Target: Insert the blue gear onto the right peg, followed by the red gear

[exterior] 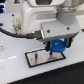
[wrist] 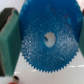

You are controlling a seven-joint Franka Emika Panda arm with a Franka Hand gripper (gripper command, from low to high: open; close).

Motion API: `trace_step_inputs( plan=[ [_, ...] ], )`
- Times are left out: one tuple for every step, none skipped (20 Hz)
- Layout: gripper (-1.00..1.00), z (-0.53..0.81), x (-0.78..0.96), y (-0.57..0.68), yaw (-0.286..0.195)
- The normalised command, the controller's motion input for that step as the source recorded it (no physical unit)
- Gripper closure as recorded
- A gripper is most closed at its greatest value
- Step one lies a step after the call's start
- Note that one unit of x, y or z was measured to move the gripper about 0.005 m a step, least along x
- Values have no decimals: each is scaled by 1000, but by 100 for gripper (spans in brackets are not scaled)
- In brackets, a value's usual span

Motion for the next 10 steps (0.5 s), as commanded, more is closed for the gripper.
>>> trace_step_inputs(
  plan=[
    [100,-14,163,-311,0],
    [100,-10,211,-330,0],
    [100,-6,258,-347,0],
    [100,-3,268,-312,0],
    [100,33,268,-233,0],
    [100,179,266,-183,0],
    [100,265,292,-157,0],
    [100,0,29,-3,0],
    [100,114,31,-20,0],
    [100,243,9,-23,0]
  ],
)
